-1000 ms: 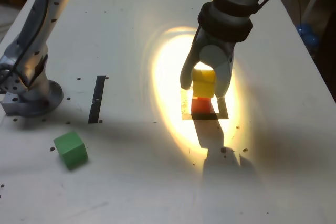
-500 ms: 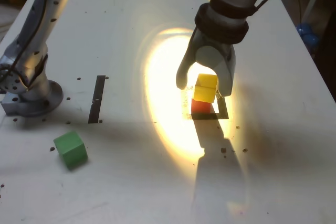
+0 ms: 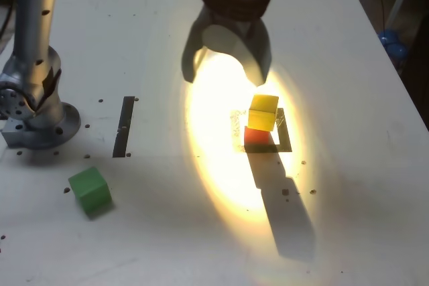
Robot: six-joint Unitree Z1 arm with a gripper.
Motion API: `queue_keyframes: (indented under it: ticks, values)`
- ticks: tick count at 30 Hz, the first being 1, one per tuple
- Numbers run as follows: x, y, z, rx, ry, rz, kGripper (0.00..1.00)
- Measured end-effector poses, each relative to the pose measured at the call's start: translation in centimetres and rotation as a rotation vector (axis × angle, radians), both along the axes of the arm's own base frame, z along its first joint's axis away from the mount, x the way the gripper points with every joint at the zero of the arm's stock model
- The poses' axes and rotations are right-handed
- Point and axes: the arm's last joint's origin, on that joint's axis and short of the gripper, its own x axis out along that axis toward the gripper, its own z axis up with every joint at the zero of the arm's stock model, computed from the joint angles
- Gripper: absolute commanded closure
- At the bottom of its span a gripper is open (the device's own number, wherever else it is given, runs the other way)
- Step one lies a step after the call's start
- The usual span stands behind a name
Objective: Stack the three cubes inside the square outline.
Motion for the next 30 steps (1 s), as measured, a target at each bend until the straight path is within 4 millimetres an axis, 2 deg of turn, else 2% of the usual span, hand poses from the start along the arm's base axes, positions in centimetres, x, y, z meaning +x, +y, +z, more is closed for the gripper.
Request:
queue_keyframes:
  ticks: [11, 17, 25, 30]
  values:
    - [-7.1, -2.7, -1.2, 0.047, 0.049, -0.120, 0.00]
    - [-10.3, -4.9, -0.8, 0.086, 0.080, -0.272, 0.00]
    - [-12.7, -6.9, -1.7, 0.054, 0.114, -0.442, 0.00]
    - [-14.9, -6.9, -2.6, 0.017, 0.060, -0.495, 0.00]
